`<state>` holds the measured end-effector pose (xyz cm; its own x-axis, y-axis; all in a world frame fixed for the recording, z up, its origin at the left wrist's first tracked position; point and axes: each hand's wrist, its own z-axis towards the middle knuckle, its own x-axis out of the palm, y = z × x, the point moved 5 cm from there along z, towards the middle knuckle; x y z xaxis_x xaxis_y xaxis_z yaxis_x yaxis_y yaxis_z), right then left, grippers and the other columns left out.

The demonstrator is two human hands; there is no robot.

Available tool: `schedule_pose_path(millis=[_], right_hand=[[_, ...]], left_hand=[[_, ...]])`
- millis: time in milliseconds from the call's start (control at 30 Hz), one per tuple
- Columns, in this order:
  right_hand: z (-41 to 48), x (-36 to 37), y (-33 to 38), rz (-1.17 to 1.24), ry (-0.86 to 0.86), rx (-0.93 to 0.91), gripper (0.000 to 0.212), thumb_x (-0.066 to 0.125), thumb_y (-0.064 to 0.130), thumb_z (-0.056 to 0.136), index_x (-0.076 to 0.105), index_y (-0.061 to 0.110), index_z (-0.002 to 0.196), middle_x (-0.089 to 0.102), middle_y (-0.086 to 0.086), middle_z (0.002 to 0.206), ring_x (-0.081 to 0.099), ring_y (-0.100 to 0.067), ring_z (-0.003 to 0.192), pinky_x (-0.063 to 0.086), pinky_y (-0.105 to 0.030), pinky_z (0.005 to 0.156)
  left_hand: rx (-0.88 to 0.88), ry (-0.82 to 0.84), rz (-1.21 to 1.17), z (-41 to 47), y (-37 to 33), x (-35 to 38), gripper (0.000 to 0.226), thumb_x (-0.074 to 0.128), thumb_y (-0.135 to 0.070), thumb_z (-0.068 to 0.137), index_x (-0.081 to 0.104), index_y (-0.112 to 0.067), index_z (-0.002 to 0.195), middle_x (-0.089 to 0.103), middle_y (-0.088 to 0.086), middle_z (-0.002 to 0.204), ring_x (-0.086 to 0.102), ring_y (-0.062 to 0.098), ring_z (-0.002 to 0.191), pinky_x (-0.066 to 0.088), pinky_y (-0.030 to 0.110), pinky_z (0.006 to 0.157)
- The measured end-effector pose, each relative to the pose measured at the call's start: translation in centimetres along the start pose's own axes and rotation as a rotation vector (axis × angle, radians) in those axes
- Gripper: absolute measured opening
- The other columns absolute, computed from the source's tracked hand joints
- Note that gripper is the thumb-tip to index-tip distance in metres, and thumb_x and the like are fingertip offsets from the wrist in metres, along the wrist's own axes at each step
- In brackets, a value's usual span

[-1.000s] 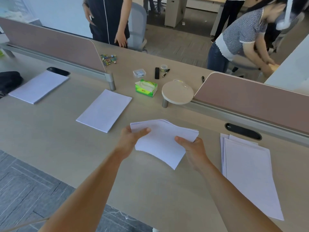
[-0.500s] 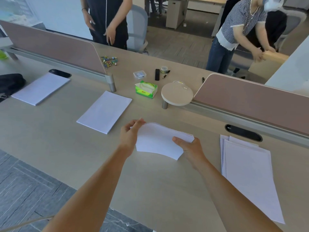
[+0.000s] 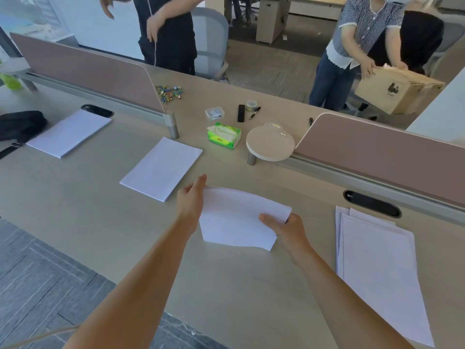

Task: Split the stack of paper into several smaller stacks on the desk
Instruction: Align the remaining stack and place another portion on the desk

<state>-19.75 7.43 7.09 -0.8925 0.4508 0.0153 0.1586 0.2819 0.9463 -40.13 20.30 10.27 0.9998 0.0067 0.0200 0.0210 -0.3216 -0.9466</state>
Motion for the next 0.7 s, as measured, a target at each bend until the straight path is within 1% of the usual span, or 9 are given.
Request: schedule_pose_path(millis=[167, 200, 267, 333, 400, 467, 567, 633, 700], right_hand=[[0.6, -0.7, -0.4, -0.081, -0.022, -0.035, 0.009, 0.076, 0.021, 0.083, 0.077, 0.029, 0.080, 0.069, -0.029, 0.091, 0.059, -0.046, 0.073, 0.047, -0.035, 0.070], [0.8, -0.8, -0.4, -0.093, -0.042, -0.051, 0.015, 0.074, 0.019, 0.085, 0.076, 0.031, 0.076, 0.068, -0.029, 0.089, 0.054, -0.045, 0.068, 0.045, -0.032, 0.067], [1.0, -0.9, 0.0, -0.096, -0.079, -0.079, 0.021, 0.071, 0.016, 0.089, 0.072, 0.030, 0.074, 0.071, -0.012, 0.069, 0.057, -0.026, 0.065, 0.047, -0.023, 0.061], [1.5, -1.2, 0.5, -0.085, -0.117, -0.104, 0.018, 0.071, 0.017, 0.089, 0.071, 0.028, 0.075, 0.069, -0.005, 0.065, 0.059, -0.018, 0.066, 0.047, -0.025, 0.061], [2.1, -1.7, 1.4, -0.043, -0.132, -0.119, 0.016, 0.072, 0.016, 0.088, 0.071, 0.025, 0.075, 0.072, 0.000, 0.065, 0.064, -0.012, 0.062, 0.049, -0.024, 0.059], [2.9, -2.1, 2.4, 0.068, -0.086, -0.120, 0.012, 0.071, 0.011, 0.088, 0.072, 0.022, 0.083, 0.075, 0.011, 0.072, 0.070, -0.009, 0.068, 0.054, -0.020, 0.058], [4.4, -1.8, 4.1, 0.246, 0.016, -0.075, 0.014, 0.068, 0.005, 0.089, 0.071, 0.013, 0.100, 0.078, 0.004, 0.092, 0.074, -0.013, 0.080, 0.060, -0.030, 0.067], [5.5, -1.4, 4.9, 0.258, 0.059, -0.030, 0.014, 0.068, 0.006, 0.089, 0.071, 0.009, 0.102, 0.076, -0.003, 0.095, 0.074, -0.019, 0.080, 0.060, -0.037, 0.072], [6.6, -0.9, 5.3, 0.263, 0.082, 0.025, 0.012, 0.069, 0.008, 0.088, 0.072, 0.010, 0.100, 0.077, -0.001, 0.091, 0.073, -0.019, 0.078, 0.060, -0.035, 0.070]], left_hand=[[0.018, -0.041, 0.048, -0.7, -0.4, 1.4, 0.039, 0.051, -0.044, 0.097, 0.053, -0.009, 0.079, 0.045, 0.002, 0.073, 0.043, 0.018, 0.070, 0.032, 0.022, 0.057], [0.016, -0.029, 0.047, -0.8, -0.5, 1.5, 0.044, 0.050, -0.048, 0.097, 0.055, -0.009, 0.077, 0.048, 0.001, 0.072, 0.046, 0.017, 0.069, 0.034, 0.021, 0.057], [-0.003, 0.009, 0.046, -0.4, -0.6, 1.3, 0.059, 0.047, -0.064, 0.091, 0.060, -0.008, 0.077, 0.056, 0.001, 0.072, 0.053, 0.015, 0.068, 0.037, 0.023, 0.062], [-0.002, 0.089, 0.043, 0.4, -0.4, 0.8, 0.076, 0.046, -0.084, 0.073, 0.065, -0.011, 0.078, 0.062, 0.003, 0.078, 0.058, 0.019, 0.076, 0.041, 0.028, 0.073], [0.034, 0.203, 0.093, 0.7, -0.3, 0.7, 0.069, 0.049, -0.082, 0.066, 0.072, -0.021, 0.088, 0.071, -0.004, 0.088, 0.065, 0.018, 0.089, 0.044, 0.032, 0.083], [0.080, 0.279, 0.192, 0.9, -0.4, 0.5, 0.058, 0.060, -0.067, 0.071, 0.070, -0.021, 0.104, 0.073, -0.004, 0.095, 0.069, 0.019, 0.094, 0.052, 0.024, 0.076], [0.147, 0.372, 0.343, 0.6, -1.1, 0.7, 0.036, 0.070, -0.040, 0.086, 0.066, -0.017, 0.114, 0.074, -0.004, 0.102, 0.073, 0.011, 0.089, 0.055, 0.020, 0.070], [0.211, 0.357, 0.537, 0.8, -1.6, 0.7, 0.025, 0.066, -0.043, 0.089, 0.068, -0.025, 0.106, 0.076, -0.008, 0.100, 0.073, 0.007, 0.088, 0.056, 0.027, 0.076], [0.238, 0.273, 0.657, 0.9, -2.3, 0.4, 0.020, 0.060, -0.049, 0.091, 0.066, -0.030, 0.085, 0.073, -0.013, 0.084, 0.069, 0.004, 0.076, 0.053, 0.021, 0.065]])
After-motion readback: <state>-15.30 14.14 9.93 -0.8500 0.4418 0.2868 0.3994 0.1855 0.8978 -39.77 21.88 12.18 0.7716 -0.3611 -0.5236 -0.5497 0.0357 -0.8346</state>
